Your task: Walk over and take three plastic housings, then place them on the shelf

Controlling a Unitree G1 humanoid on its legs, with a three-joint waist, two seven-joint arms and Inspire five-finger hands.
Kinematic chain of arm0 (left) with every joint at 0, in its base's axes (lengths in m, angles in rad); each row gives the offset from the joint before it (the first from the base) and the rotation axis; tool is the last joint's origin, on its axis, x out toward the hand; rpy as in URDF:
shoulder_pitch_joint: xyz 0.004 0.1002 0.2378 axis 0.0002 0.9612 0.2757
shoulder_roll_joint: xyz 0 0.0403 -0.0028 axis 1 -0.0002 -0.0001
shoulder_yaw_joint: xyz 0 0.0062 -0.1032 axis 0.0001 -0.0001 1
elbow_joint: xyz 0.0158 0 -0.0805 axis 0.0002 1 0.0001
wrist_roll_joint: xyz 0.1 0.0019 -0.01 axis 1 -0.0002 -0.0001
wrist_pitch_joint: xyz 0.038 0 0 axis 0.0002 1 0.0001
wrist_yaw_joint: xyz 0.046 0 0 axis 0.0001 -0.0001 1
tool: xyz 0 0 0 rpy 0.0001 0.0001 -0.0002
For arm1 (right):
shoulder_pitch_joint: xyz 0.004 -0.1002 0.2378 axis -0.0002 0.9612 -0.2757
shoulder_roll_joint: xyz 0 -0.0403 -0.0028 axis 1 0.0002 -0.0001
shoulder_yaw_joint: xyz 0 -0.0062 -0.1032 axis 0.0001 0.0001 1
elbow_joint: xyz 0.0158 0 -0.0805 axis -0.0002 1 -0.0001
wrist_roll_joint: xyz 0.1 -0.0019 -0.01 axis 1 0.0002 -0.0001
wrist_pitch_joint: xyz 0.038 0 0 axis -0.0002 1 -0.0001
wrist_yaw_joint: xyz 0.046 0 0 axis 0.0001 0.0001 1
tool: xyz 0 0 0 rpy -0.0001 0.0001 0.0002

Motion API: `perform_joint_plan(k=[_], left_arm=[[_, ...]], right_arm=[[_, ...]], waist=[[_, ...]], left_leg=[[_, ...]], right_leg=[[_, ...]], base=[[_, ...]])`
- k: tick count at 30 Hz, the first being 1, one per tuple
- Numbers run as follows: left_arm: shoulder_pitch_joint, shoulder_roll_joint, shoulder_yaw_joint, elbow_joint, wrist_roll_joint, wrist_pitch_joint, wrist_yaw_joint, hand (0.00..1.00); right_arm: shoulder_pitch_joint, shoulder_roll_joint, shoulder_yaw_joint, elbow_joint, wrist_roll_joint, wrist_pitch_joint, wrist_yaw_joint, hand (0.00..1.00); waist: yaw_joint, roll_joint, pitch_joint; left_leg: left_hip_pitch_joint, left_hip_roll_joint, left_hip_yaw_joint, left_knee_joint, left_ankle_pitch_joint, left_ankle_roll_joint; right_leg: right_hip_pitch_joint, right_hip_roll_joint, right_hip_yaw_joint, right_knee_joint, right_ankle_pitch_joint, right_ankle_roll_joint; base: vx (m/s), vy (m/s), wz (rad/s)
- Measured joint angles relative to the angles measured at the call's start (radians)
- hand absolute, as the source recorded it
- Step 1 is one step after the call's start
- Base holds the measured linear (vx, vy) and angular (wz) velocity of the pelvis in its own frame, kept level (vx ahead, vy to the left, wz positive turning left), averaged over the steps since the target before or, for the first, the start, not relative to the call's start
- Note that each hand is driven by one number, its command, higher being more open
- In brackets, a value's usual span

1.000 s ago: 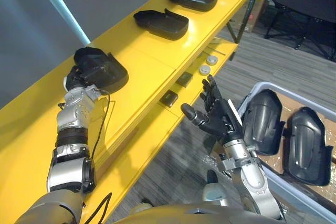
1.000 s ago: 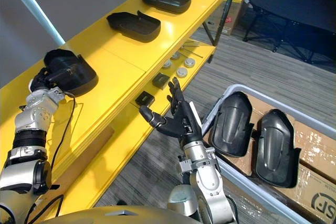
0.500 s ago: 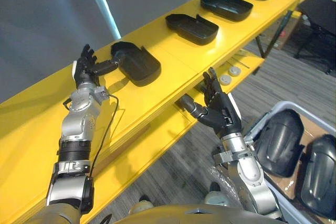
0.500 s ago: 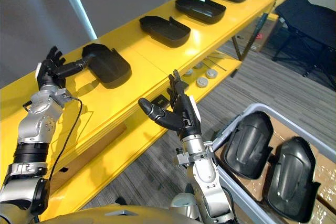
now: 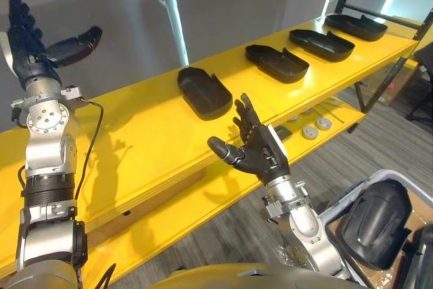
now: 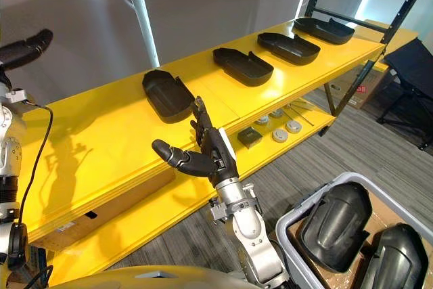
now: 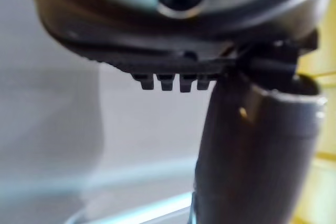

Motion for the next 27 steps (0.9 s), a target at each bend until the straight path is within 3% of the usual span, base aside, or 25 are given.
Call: perform_joint_plan(k=[1, 3, 5, 8, 9, 12, 13, 16, 19, 21, 22, 23, 25, 27], left_arm=[[0.117, -0.07, 0.018, -0.219, -0.086, -0.062, -0.035, 1.0], [0.287, -0.203, 0.003, -0.466, -0.137, -0.118, -0.103, 1.0], [0.559, -0.427, -0.085, -0.692, -0.122, -0.183, -0.228, 1.0], [0.709, -0.556, -0.077, -0.664, -0.104, -0.233, -0.298, 1.0], [0.738, -0.581, -0.118, -0.63, -0.101, -0.306, -0.398, 1.0], [0.737, -0.577, -0.153, -0.629, -0.088, -0.324, -0.455, 1.0], [0.738, -0.576, -0.179, -0.626, -0.089, -0.329, -0.457, 1.0], [0.728, -0.569, -0.267, -0.595, -0.09, -0.382, -0.445, 1.0], [0.697, -0.514, -0.344, -0.534, -0.086, -0.384, -0.418, 1.0], [0.667, -0.497, -0.38, -0.49, -0.048, -0.373, -0.391, 1.0], [0.663, -0.498, -0.388, -0.488, -0.045, -0.365, -0.386, 1.0], [0.659, -0.498, -0.403, -0.488, -0.043, -0.359, -0.365, 1.0], [0.656, -0.497, -0.402, -0.49, 0.004, -0.359, -0.305, 1.0], [0.653, -0.5, -0.398, -0.492, 0.05, -0.359, -0.256, 1.0]], right_arm=[[-0.001, 0.001, -0.021, -0.001, 0.002, -0.01, -0.011, 1.0], [-0.002, 0.009, -0.066, -0.001, 0.002, -0.014, -0.01, 1.0], [-0.008, 0.038, -0.172, -0.001, 0.002, -0.014, -0.001, 1.0], [-0.039, 0.033, -0.29, 0.002, 0.011, -0.013, 0.002, 1.0], [-0.065, 0.039, -0.345, 0.001, 0.047, -0.013, -0.009, 1.0], [-0.065, 0.039, -0.356, 0.0, 0.081, -0.013, -0.006, 1.0], [-0.058, 0.039, -0.369, -0.001, 0.082, -0.013, -0.004, 1.0], [0.019, 0.034, -0.41, -0.037, 0.082, -0.011, 0.013, 1.0], [0.078, 0.037, -0.454, -0.04, 0.108, -0.003, 0.001, 1.0], [0.118, 0.042, -0.495, -0.052, 0.163, -0.003, 0.005, 1.0], [0.134, 0.046, -0.508, -0.064, 0.166, -0.003, 0.005, 1.0], [0.159, 0.05, -0.526, -0.087, 0.167, -0.003, 0.01, 1.0], [0.176, 0.048, -0.522, -0.11, 0.17, -0.004, 0.052, 1.0], [0.171, 0.04, -0.491, -0.11, 0.188, -0.005, 0.093, 1.0]], waist=[[0.002, -0.003, -0.005], [0.004, -0.004, -0.012], [0.022, -0.003, -0.012], [0.053, 0.006, -0.016], [0.049, -0.018, -0.007], [0.043, -0.028, -0.004], [0.027, -0.03, -0.001], [0.022, -0.032, 0.001], [-0.026, -0.047, 0.017], [-0.067, -0.055, 0.026], [-0.072, -0.056, 0.027], [-0.07, -0.05, 0.033], [-0.054, -0.023, 0.045], [-0.033, -0.004, 0.055]], left_leg=[[-0.007, -0.003, -0.007, 0.001, 0.0, 0.0], [-0.014, -0.01, -0.021, 0.002, 0.0, 0.0], [-0.021, -0.012, -0.048, 0.002, -0.001, 0.0], [-0.034, -0.01, -0.082, 0.0, 0.005, -0.001], [-0.043, -0.011, -0.09, -0.026, 0.018, -0.001], [-0.051, -0.01, -0.072, -0.026, 0.021, -0.004], [-0.049, -0.009, -0.062, -0.025, 0.021, -0.004], [-0.036, -0.003, 0.011, -0.024, 0.018, -0.006], [0.007, 0.01, 0.116, 0.004, -0.026, -0.02], [0.022, 0.021, 0.161, 0.055, -0.079, -0.029], [0.022, 0.023, 0.16, 0.078, -0.107, -0.027], [0.011, 0.021, 0.106, 0.145, -0.18, -0.025], [-0.037, -0.005, -0.103, 0.303, -0.339, 0.027], [-0.056, -0.012, -0.232, 0.399, -0.378, 0.048]], right_leg=[[0.0, -0.003, -0.01, 0.0, -0.001, 0.002], [0.0, -0.007, -0.019, 0.0, -0.001, 0.013], [0.01, -0.006, -0.04, -0.001, -0.005, 0.018], [0.021, 0.0, -0.07, -0.002, -0.01, 0.019], [0.004, 0.001, -0.076, 0.001, -0.024, 0.016], [-0.019, 0.0, -0.057, 0.002, -0.018, 0.015], [-0.023, 0.001, -0.043, 0.003, -0.009, 0.016], [-0.078, 0.004, 0.036, 0.026, -0.001, 0.02], [-0.109, 0.015, 0.144, 0.03, 0.009, 0.015], [-0.124, 0.025, 0.205, 0.031, 0.011, 0.013], [-0.13, 0.029, 0.227, 0.032, 0.012, 0.011], [-0.144, 0.043, 0.281, 0.034, 0.016, 0.006], [-0.162, 0.094, 0.388, 0.037, 0.017, -0.019], [-0.179, 0.132, 0.472, 0.038, 0.024, -0.024]], base=[[0.04, 0.009, 0.11], [0.06, 0.015, 0.17], [0.06, 0.005, 0.28], [-0.03, -0.011, 0.35], [-0.09, 0.021, 0.12], [-0.01, 0.019, -0.13], [0.04, 0.01, -0.21], [0.06, 0.03, -0.7], [0.06, 0.026, -1.05], [0.05, 0.01, -0.93], [0.05, 0.017, -1.12], [0.04, 0.055, -1.41], [0.04, 0.067, -1.59], [0.03, 0.044, -1.38]])
